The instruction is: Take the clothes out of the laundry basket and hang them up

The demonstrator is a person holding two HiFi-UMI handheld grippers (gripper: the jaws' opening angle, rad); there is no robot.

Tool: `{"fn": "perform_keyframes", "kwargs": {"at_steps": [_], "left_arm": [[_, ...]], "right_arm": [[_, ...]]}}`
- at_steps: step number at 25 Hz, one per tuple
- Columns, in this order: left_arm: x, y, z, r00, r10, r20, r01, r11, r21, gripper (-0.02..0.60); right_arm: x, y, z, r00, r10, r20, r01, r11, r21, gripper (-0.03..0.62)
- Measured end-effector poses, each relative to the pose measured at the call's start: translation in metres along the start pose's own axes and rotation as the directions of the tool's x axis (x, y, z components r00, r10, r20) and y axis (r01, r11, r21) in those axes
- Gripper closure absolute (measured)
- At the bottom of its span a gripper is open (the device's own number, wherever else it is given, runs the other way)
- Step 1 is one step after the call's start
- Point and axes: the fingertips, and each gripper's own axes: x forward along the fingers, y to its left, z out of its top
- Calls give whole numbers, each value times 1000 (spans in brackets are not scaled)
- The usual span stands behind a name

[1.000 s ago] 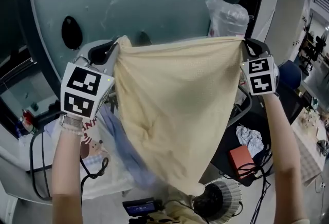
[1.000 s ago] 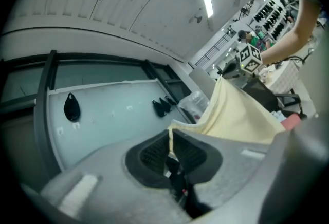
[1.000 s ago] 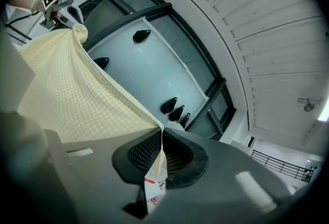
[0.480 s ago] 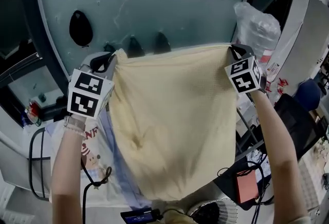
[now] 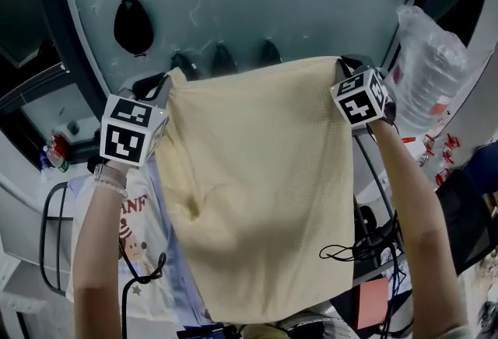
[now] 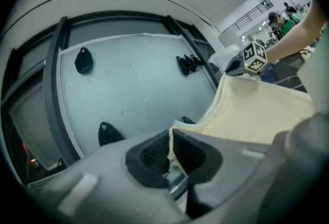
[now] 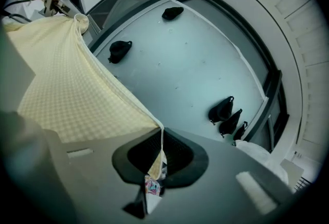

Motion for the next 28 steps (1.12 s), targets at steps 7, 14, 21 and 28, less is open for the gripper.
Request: {"fn": "perform_keyframes", "kwargs": {"at_steps": [7, 14, 21, 28], "left_arm": [[39, -20, -90, 986, -51, -162, 42, 997, -59, 563], [67, -62, -161, 935, -145, -323, 111, 986, -121, 558], [65, -83, -186, 887, -241, -394, 179, 966, -189, 383], [30, -54, -165, 932, -166, -322, 112, 977, -180, 453]], "right_arm": [[56, 91, -48, 983, 167, -80, -169, 985, -27, 583], [75, 183, -99, 895, 402, -195, -422, 904, -70, 582], [64, 218, -109, 813, 534, -232, -555, 831, -33, 430], [30, 186, -84, 882, 463, -82, -454, 884, 112, 410]]}}
